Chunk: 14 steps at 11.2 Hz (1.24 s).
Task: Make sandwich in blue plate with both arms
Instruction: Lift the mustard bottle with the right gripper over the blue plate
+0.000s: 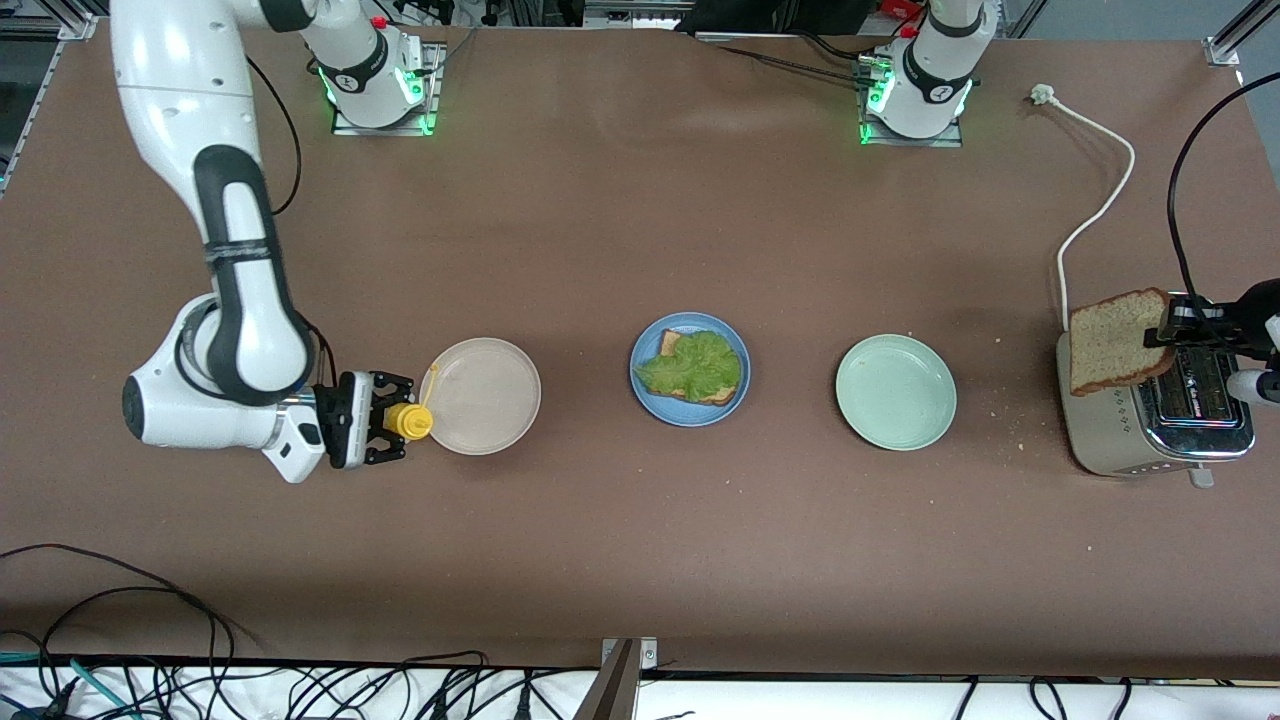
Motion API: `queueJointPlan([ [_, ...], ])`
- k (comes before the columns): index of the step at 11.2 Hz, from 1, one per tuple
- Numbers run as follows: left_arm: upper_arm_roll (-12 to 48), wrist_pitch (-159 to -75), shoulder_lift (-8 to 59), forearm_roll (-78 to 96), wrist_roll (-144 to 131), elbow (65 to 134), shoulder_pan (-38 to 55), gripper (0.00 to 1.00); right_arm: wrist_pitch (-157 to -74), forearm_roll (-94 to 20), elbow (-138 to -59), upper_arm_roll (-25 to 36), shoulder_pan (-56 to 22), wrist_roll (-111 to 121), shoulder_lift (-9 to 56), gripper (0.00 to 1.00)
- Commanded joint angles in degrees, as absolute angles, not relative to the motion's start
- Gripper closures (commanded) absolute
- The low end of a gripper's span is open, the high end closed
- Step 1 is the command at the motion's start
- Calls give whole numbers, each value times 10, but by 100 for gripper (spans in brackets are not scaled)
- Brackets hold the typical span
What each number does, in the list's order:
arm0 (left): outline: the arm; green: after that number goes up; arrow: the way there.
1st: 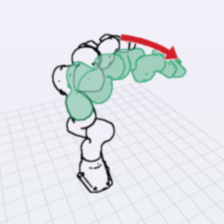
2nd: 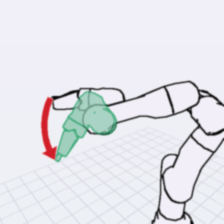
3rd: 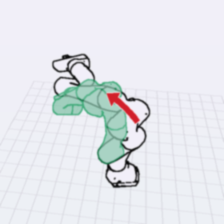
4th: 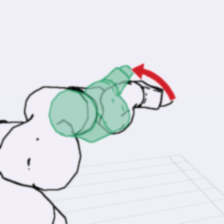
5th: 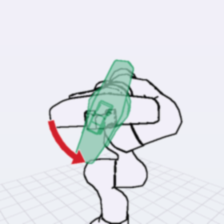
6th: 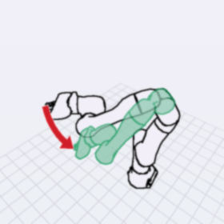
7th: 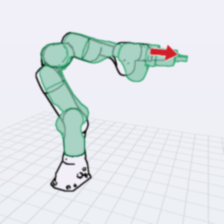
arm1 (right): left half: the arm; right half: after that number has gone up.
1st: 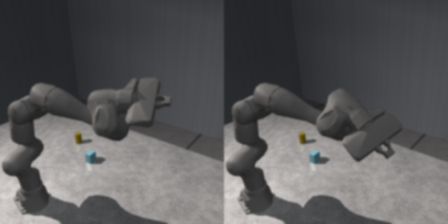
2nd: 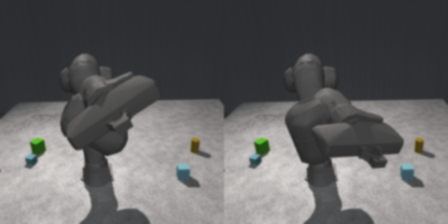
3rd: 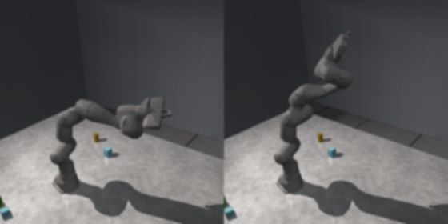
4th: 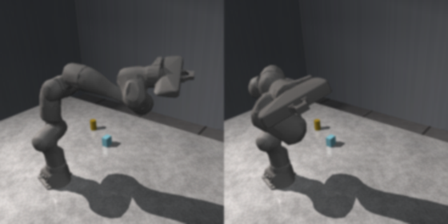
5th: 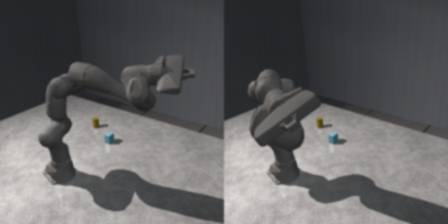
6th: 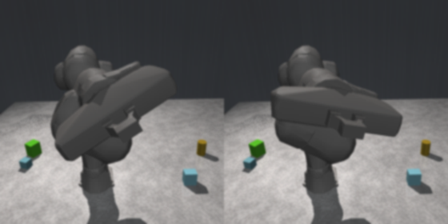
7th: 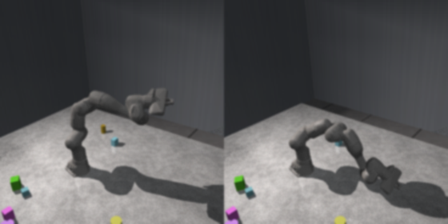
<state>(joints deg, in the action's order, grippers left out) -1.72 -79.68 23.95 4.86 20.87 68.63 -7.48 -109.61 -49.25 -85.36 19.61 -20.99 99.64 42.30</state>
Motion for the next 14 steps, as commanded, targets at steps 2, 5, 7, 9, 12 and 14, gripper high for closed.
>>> queueJointPlan([
  [2, -22, -766, 232, 58, 186, 692, -79, 100, -1093, -397, -824, 336, -400, 819, 419, 100],
  [5, -23, -760, 234, 58, 185, 693, -81, 100, -1023, -299, -768, 364, -461, 713, 424, 100],
  [7, -23, -759, 235, 58, 185, 693, -82, 100, -984, -233, -728, 373, -511, 621, 435, 100],
  [9, -23, -759, 236, 58, 186, 693, -83, 100, -955, -231, -717, 407, -564, 568, 460, 100],
  [12, -23, -759, 236, 58, 185, 694, -83, 100, -935, -232, -711, 489, -681, 492, 508, 100],
  [14, -23, -758, 236, 58, 191, 698, -83, 100, -932, -205, -710, 492, -727, 445, 532, 100],
])
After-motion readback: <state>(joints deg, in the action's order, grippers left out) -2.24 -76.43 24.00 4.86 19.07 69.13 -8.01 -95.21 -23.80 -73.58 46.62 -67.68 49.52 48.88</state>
